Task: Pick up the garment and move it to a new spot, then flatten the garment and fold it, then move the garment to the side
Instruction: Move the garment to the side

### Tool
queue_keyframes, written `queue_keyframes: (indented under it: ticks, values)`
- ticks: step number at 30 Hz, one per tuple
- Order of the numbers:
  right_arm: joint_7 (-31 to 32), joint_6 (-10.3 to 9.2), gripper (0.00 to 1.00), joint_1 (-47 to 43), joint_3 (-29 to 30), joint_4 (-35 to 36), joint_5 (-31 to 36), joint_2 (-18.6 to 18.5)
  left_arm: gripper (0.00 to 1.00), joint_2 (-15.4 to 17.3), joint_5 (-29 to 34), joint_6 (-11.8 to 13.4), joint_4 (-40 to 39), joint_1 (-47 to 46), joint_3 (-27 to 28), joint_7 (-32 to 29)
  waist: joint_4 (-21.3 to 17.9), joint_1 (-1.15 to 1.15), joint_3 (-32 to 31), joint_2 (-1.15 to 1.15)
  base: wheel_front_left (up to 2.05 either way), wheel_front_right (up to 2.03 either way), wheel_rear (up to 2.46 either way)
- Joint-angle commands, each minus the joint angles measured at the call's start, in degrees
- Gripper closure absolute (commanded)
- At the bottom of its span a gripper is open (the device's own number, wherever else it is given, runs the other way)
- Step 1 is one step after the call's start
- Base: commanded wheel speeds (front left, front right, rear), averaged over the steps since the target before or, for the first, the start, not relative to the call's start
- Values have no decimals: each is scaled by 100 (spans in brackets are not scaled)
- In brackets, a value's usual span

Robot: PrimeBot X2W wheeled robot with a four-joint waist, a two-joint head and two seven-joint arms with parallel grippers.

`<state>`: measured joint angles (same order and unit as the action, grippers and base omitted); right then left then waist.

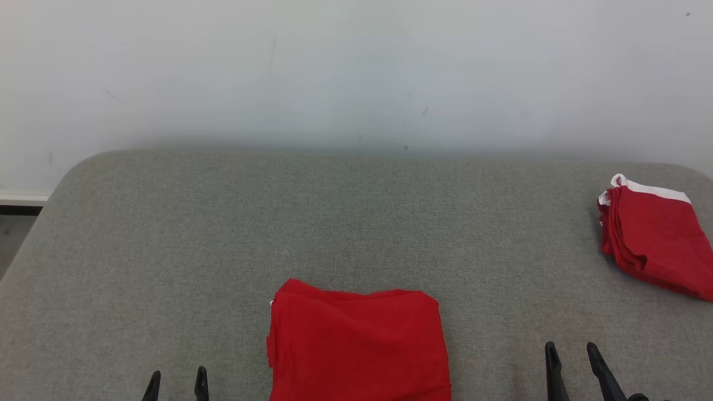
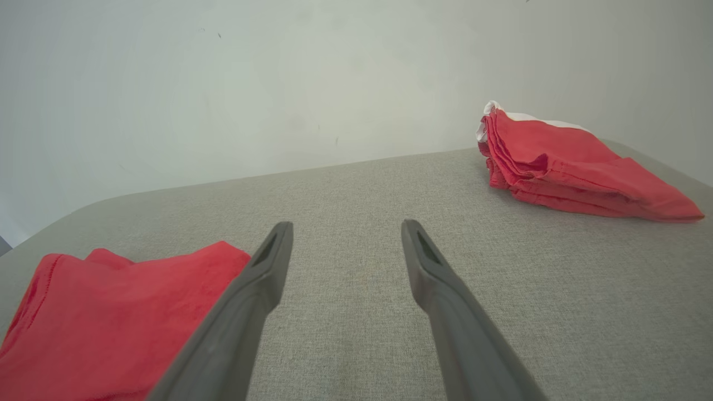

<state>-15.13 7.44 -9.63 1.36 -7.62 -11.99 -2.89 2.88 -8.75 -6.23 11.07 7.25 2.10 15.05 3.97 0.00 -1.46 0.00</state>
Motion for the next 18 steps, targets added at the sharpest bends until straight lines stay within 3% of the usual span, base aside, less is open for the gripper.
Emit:
queue_keyframes:
  ticks: [1,12,18]
  values:
    - [0,5,0,-10,0,4,30,1,0,1,21,12,14,14,14,11,0,0,-6,0,0,0,0]
    - [1,5,0,173,-255,-124,-147,3,0,1,4,4,28,0,-3,11,66,0,-36,0,0,0,0]
    - [1,5,0,799,-941,-1020,-473,-3,0,1,-20,1,45,-52,-74,12,178,0,-21,0,0,0,0]
